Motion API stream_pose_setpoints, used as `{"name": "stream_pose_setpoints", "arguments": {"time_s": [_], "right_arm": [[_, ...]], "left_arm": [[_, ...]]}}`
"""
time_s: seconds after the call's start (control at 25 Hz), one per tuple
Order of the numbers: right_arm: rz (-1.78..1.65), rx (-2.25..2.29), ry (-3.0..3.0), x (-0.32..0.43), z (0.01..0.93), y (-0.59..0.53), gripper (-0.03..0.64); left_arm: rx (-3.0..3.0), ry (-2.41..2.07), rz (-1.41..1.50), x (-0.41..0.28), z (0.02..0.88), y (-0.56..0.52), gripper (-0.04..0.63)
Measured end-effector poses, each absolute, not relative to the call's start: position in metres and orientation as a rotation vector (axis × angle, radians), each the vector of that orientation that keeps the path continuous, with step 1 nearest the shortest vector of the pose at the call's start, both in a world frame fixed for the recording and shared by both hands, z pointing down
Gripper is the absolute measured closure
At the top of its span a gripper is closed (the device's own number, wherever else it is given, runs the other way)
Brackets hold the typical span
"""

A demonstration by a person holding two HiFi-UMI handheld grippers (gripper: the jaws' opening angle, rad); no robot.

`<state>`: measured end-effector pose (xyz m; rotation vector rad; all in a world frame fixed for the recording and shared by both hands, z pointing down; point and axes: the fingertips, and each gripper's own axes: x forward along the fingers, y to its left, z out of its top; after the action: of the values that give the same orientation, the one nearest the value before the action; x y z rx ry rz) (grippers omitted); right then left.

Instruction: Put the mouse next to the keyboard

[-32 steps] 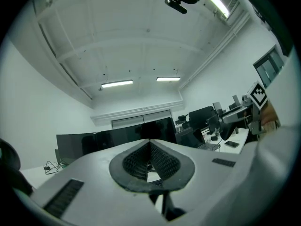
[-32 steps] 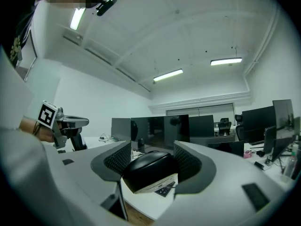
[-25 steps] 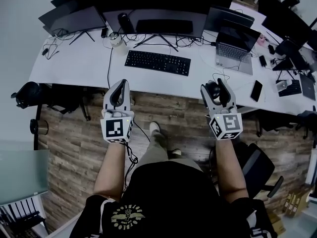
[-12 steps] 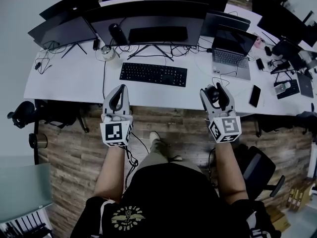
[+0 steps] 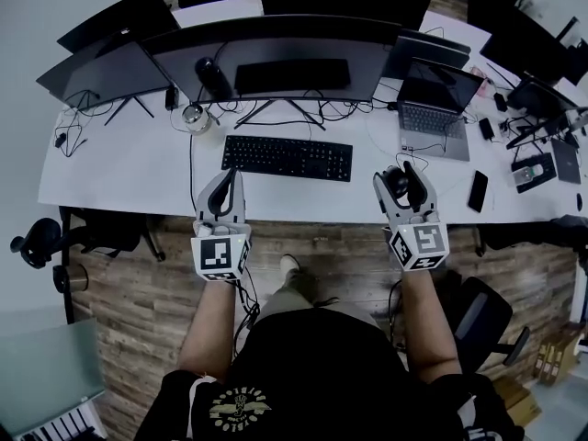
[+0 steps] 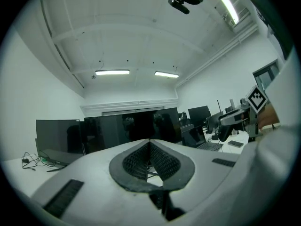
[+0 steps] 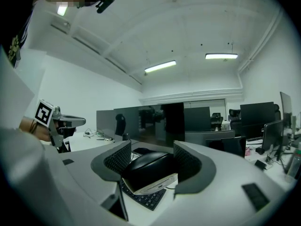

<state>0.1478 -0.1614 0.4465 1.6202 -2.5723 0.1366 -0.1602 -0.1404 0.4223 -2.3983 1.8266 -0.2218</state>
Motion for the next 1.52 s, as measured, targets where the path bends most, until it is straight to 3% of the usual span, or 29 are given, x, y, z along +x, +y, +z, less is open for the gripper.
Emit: {"name": "stream_pose_setpoints", "arguments": {"time_s": [0.6,1.52], "right_arm": [[0.117,1.776,-2.465,0.125,0.442,-0.219,0.334],[0.297,1.719,-2.408,0.164,0.518,-0.309,0.334]], "left_arm": [[-2.461,1.749,-0.177,-0.208,0.421,-0.216,0.594],[-2.474,1.78,-0.309,-0.174,0.453,-0.279,0.594]]}}
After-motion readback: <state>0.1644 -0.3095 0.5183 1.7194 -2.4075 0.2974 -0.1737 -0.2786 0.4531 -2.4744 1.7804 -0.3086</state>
